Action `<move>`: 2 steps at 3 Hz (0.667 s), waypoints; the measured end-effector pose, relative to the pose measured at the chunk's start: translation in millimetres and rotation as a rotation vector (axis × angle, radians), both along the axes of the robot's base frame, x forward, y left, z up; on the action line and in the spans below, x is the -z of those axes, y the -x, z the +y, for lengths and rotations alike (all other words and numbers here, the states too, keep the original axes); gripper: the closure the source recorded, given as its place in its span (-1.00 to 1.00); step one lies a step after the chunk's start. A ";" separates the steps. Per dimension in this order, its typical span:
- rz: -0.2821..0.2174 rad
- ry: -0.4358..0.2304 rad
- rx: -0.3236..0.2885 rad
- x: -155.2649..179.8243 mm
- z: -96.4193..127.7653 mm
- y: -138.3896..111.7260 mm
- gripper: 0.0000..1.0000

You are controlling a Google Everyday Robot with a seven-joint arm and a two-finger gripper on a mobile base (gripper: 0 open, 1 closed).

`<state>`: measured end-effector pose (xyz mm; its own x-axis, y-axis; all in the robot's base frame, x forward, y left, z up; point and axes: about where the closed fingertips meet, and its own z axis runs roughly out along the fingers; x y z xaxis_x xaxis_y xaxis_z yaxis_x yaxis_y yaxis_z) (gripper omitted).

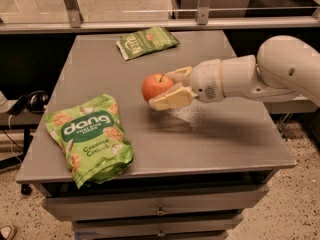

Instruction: Move apple near green rice chip bag

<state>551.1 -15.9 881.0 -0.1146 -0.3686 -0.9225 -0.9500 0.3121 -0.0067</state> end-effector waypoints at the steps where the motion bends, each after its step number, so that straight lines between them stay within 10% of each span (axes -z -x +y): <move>1: 0.010 0.015 -0.150 15.0 46.0 27.2 1.00; 2: -0.031 0.050 -0.258 22.7 70.7 47.2 0.63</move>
Offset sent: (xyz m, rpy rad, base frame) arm -0.0700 0.0959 -0.0342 -0.0947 -0.0880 0.3894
